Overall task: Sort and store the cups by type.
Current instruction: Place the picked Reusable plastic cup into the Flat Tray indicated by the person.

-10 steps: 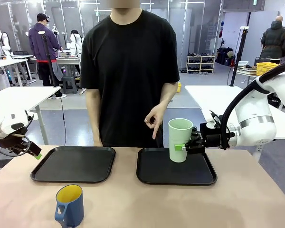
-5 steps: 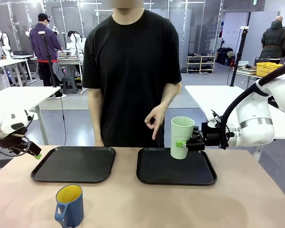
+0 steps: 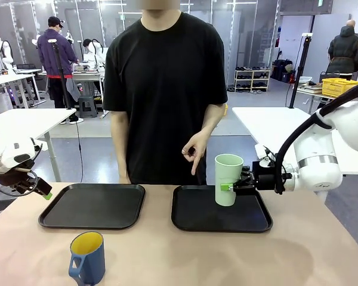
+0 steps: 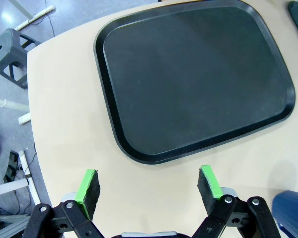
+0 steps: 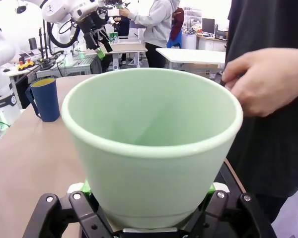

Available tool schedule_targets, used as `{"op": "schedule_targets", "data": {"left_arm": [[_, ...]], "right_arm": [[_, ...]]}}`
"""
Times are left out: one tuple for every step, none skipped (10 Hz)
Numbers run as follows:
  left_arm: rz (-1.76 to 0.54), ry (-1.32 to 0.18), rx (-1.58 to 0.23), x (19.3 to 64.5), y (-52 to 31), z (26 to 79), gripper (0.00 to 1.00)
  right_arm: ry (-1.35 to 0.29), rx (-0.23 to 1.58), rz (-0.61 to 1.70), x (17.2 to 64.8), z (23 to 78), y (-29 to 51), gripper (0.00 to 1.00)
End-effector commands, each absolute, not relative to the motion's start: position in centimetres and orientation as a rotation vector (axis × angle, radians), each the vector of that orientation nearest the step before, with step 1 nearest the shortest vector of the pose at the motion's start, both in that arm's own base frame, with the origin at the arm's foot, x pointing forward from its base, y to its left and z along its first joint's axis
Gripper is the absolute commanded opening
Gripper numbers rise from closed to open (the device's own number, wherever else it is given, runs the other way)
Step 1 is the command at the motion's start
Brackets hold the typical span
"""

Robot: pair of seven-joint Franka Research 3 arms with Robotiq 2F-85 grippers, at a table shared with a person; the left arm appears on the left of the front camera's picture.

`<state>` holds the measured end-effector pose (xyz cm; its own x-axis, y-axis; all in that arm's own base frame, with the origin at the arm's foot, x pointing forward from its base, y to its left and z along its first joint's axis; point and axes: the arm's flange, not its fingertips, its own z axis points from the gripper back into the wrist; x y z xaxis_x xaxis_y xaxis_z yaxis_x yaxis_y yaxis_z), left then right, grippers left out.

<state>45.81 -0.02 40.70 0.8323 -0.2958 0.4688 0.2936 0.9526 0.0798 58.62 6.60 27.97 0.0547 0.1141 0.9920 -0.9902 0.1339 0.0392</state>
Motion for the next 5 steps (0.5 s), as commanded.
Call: {"op": "schedule_targets", "data": {"left_arm": [[-0.317, -0.502, 0.004, 45.7, 0.2, 40.9, 1.00], [-0.317, -0.502, 0.004, 45.7, 0.2, 40.9, 1.00], [-0.317, -0.502, 0.004, 45.7, 0.2, 40.9, 1.00], [-0.317, -0.502, 0.004, 45.7, 0.2, 40.9, 1.00], [-0.317, -0.502, 0.004, 45.7, 0.2, 40.9, 1.00]], "right_arm": [[-1.186, 1.033, 1.110, 60.3, 26.6, 7.0, 0.86], [-1.198, 1.027, 1.101, 60.6, 25.9, 6.9, 0.86], [-1.197, 1.009, 1.093, 60.9, 25.1, 6.8, 0.86], [-1.195, 0.994, 1.096, 61.2, 24.3, 6.9, 0.86], [-1.191, 0.979, 1.095, 61.3, 23.8, 6.9, 0.86]]}}
